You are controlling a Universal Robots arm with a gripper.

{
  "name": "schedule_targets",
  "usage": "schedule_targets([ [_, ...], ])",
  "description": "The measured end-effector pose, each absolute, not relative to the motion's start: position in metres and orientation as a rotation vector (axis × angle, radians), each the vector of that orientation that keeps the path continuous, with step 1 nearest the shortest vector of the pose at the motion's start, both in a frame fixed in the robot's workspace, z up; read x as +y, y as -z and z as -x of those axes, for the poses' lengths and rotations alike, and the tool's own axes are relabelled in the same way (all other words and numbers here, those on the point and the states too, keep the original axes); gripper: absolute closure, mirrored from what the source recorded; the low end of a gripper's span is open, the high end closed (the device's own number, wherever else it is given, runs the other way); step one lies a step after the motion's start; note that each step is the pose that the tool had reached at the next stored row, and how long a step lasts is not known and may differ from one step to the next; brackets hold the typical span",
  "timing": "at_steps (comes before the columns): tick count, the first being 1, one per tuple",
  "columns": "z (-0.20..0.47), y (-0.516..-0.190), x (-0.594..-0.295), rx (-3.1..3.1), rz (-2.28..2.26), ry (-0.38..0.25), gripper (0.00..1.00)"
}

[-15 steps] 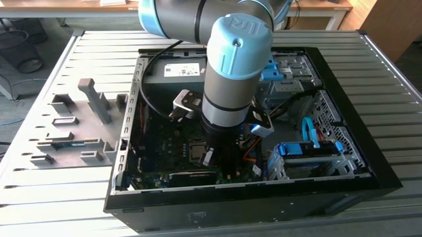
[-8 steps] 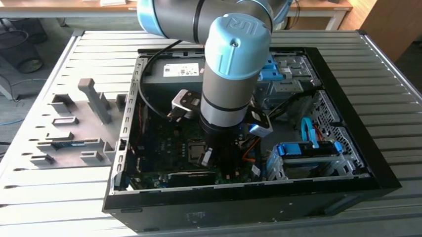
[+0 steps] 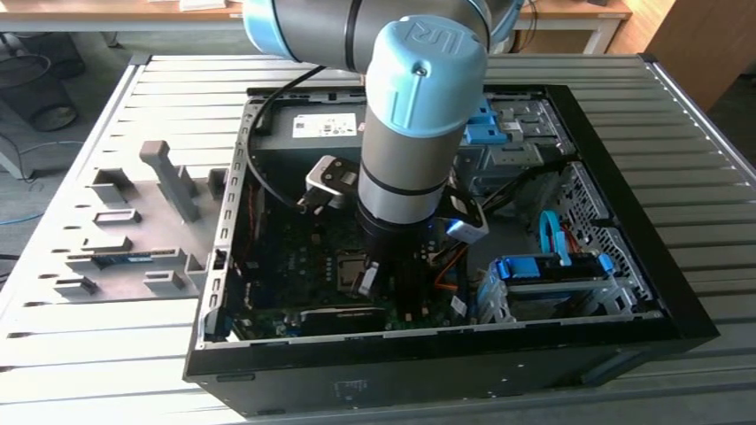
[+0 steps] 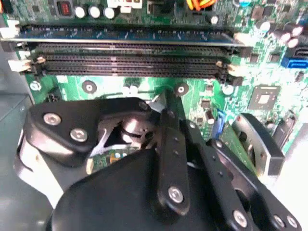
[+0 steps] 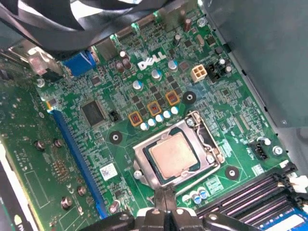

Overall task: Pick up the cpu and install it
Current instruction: 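Install the first cpu locking lever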

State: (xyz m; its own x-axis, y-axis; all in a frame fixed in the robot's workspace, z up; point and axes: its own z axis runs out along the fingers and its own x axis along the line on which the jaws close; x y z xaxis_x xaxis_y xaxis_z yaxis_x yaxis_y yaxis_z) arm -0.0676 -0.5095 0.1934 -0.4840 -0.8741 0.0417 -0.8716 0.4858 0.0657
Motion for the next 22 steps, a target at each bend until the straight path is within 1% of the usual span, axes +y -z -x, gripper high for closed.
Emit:
schedule_targets([
  [22,0.0614,-0.1871,-0.5138,-2.643,-1.555,0.061,0.9],
])
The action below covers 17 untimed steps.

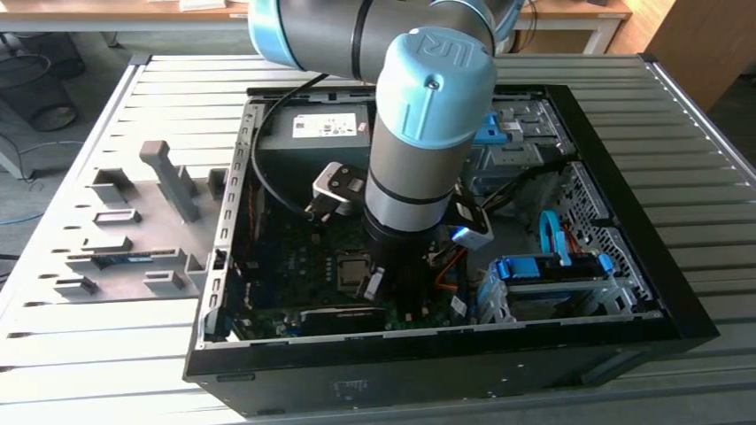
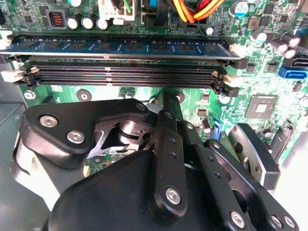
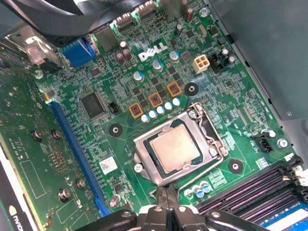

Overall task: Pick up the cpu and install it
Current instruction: 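Install the first cpu locking lever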

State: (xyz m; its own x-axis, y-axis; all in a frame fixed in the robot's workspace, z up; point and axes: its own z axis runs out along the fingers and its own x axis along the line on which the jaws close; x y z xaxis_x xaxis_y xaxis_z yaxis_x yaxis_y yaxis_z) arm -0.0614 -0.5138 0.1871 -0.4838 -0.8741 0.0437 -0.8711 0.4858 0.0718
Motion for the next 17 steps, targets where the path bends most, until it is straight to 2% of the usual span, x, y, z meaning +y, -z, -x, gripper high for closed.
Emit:
schedule_targets([
  [17,0.0611,-0.1899,-0.5143,-2.649,-1.56,0.08,0.9],
])
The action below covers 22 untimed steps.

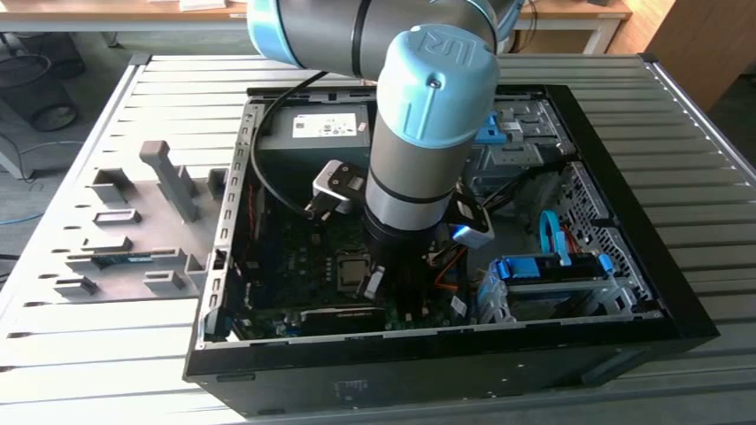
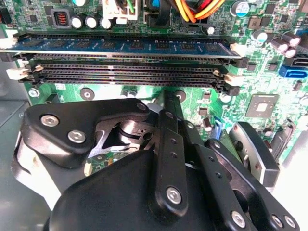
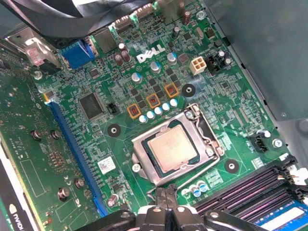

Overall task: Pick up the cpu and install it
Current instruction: 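Install the first cpu locking lever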

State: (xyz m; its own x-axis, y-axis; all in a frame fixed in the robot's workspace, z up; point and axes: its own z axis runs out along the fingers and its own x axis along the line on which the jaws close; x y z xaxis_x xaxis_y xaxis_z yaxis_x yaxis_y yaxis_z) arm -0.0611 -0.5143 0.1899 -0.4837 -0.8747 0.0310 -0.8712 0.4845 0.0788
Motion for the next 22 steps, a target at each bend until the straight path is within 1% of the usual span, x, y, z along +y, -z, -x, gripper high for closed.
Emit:
schedule_targets([
  [7,0.0599,-0.1875,-0.5157,-2.648,-1.56,0.088,0.9],
  [22,0.0553,-0.1872,-0.5158,-2.645,-1.558,0.084,0.9],
])
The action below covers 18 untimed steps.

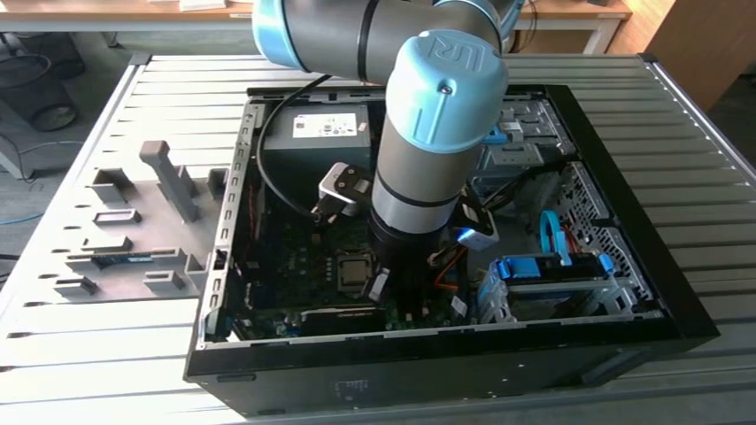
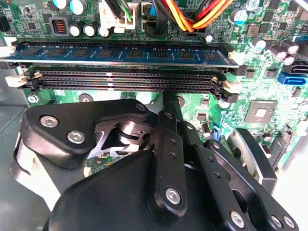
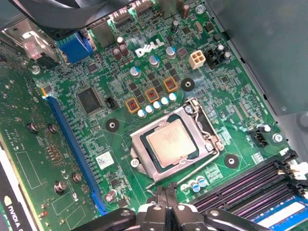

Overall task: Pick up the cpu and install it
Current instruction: 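Install the first cpu locking lever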

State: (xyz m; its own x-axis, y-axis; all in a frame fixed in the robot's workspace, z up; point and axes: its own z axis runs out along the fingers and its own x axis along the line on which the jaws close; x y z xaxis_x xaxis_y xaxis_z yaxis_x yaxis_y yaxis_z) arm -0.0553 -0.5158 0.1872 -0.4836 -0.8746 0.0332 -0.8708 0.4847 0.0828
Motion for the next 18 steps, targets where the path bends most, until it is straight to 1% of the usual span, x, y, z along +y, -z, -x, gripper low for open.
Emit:
schedule_targets([
  [18,0.0559,-0.1885,-0.5158,-2.646,-1.558,0.084,0.9],
])
